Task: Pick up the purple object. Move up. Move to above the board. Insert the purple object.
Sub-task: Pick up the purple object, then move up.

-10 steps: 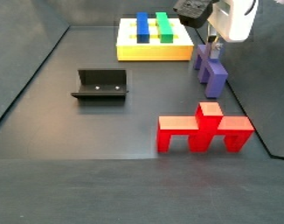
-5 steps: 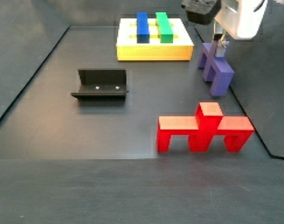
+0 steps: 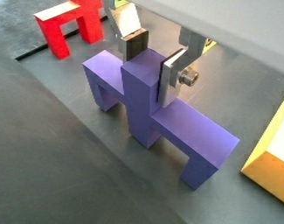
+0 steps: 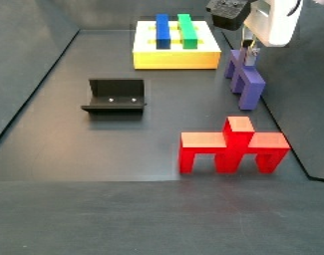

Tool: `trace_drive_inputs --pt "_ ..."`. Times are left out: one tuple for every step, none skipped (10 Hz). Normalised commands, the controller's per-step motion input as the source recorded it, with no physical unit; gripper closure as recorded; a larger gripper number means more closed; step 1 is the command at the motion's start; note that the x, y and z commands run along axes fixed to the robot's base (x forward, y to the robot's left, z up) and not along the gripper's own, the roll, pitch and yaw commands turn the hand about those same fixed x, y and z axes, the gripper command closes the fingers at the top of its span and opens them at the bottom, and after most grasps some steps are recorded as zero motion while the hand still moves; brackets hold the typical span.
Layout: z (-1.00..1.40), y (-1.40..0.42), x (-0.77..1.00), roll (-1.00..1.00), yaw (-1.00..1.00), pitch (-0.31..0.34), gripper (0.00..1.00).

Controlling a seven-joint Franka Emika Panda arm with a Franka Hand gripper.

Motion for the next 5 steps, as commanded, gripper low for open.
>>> trace_drive_inputs --pt "0.0 0.0 0.0 0.0 0.0 0.0 1.0" --pt "0.0 0.0 0.0 0.0 0.0 0.0 1.0" --pt "0.83 0.0 0.0 0.0 0.0 0.0 1.0" --pt "0.8 -0.06 0.02 0.0 -0.01 0.014 1.0" --pt "0.58 -0.06 -0.04 -0.01 0.0 0.074 1.0"
